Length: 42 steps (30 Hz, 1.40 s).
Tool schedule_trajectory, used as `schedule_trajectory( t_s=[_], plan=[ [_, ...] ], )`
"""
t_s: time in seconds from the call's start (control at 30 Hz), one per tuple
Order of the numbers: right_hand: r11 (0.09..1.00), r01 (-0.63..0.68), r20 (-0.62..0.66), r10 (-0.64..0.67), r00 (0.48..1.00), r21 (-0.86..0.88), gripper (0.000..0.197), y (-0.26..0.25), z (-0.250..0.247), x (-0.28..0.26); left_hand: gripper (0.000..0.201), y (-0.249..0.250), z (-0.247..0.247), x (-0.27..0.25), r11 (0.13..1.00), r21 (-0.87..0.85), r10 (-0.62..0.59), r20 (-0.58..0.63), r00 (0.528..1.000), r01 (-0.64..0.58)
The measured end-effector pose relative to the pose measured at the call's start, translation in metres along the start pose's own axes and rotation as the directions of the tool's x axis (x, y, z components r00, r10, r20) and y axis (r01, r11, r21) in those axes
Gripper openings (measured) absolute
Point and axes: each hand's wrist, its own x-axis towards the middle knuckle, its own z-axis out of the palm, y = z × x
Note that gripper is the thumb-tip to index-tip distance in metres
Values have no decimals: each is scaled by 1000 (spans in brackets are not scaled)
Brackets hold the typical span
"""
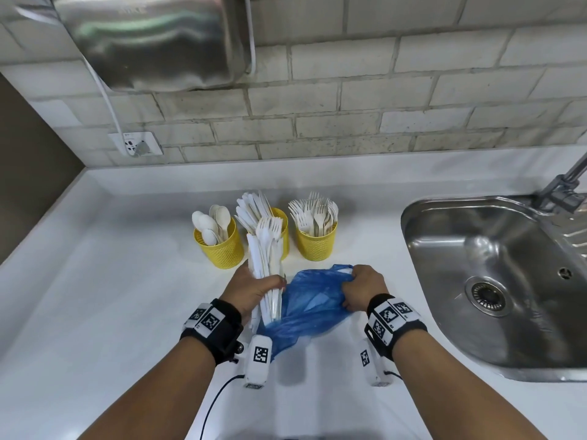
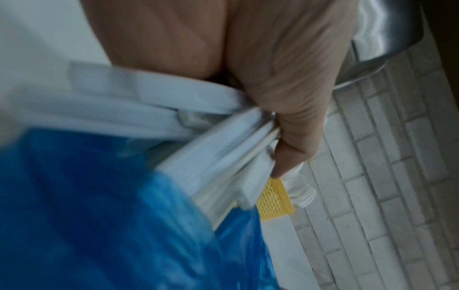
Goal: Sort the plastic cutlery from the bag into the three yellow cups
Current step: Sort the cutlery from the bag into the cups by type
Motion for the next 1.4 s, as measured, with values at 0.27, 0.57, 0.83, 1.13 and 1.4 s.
schedule_trajectory(
  t_s=[0.27, 0.57, 0.83, 1.13, 1.4],
  plan=[
    [961, 81, -28, -91, 995, -265, 32, -10, -14, -15, 54, 19, -15, -7, 988, -50, 143, -8, 990, -143],
    [719, 150, 0, -204, 979, -679, 43, -12, -18, -15, 42, 87, -24, -15, 895, -202, 383, -105, 918, -397],
    [816, 469, -256, -559, 788, -338, 28, -50, -23, -39, 35, 118, -16, -32, 881, -81, 462, -70, 884, -467],
    [571, -268, 557, -422, 715, 776, 63, -112, -12, -95, 39, 122, 15, -41, 822, -65, 562, -67, 825, -565],
    [322, -277, 406, -461, 789, 905, 36, -129, -17, -95, 49, 105, 28, -41, 808, -53, 577, -137, 806, -587]
  ],
)
